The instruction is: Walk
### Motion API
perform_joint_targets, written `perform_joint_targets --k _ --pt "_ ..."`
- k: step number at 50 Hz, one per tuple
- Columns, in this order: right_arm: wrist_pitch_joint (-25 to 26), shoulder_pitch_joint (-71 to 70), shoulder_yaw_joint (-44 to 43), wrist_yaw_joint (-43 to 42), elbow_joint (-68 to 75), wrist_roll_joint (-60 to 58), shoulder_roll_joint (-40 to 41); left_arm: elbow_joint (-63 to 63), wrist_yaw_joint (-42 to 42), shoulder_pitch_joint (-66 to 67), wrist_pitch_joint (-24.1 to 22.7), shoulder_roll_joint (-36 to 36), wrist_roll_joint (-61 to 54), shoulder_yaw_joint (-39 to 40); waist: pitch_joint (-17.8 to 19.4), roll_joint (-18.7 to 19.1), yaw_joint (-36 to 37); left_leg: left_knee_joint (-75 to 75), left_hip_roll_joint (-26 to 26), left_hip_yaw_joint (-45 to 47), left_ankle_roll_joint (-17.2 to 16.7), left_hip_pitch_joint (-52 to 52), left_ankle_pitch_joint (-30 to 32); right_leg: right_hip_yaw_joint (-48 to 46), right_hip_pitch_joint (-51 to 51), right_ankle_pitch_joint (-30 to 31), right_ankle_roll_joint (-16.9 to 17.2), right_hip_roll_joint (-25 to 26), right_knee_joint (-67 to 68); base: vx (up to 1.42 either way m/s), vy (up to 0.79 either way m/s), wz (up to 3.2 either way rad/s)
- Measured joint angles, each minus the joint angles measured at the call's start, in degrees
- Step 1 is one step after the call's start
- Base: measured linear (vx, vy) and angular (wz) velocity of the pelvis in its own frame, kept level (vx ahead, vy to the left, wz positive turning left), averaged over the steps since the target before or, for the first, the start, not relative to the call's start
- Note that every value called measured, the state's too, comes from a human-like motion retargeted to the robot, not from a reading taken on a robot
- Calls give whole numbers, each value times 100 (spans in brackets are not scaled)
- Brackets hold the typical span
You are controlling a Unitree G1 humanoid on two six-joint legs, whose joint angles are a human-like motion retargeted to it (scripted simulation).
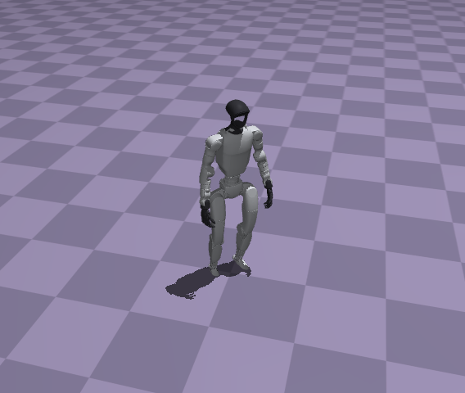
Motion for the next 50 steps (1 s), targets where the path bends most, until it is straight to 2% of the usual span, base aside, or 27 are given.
perform_joint_targets --k 13,20,22,26,30,35,41,46,50 --pt "-89 -80 145 -93 -196 48 95 -79 272 -56 -62 122 -222 209 51 -246 73 196 -228 -61 177 -111 -257 -79 -418 -488 4 -303 950 2 6 8" --pt "-142 -63 210 -57 -287 86 161 45 372 -56 -27 168 -279 269 237 -551 -67 -44 -555 -116 297 159 -300 -221 -1147 -708 -65 -856 2775 8 8 13" --pt "-149 -42 219 -40 -306 108 170 115 381 -53 -2 172 -283 250 300 -621 -168 -157 -653 -161 305 269 -290 -114 -1476 -928 -137 -950 3366 12 5 23" --pt "-151 9 217 -26 -324 169 194 277 399 -78 50 187 -260 200 383 -698 -377 -423 -762 -245 283 506 -248 18 -2074 -892 -160 -1013 4032 14 3 21" --pt "-139 69 213 -44 -301 202 239 375 427 -121 59 175 -217 132 409 -680 -569 -671 -743 -308 218 737 -204 58 -2545 -728 -105 -909 3834 17 0 16" --pt "-127 23 171 -73 -262 192 330 412 456 -192 -8 121 -128 49 407 -471 -705 -1063 -502 -341 102 1047 -106 -26 -2837 -205 82 -550 2657 19 -3 7" --pt "-132 94 101 -132 -188 149 365 347 497 -217 -101 61 -60 -81 372 -433 -777 -1078 -453 -364 65 1253 -236 35 -3016 248 292 -424 1708 23 -7 5" --pt "-117 53 39 -168 -120 135 348 268 522 -288 -127 -6 -39 -130 413 -349 -783 -911 -390 -401 46 1453 -480 6 -2996 421 266 -395 1838 30 -12 3" --pt "-111 50 7 -229 -96 143 347 183 568 -262 -145 -97 -76 -122 434 -322 -800 -620 -366 -195 -34 1532 -576 34 -3012 215 147 -430 2296 34 -15 7"
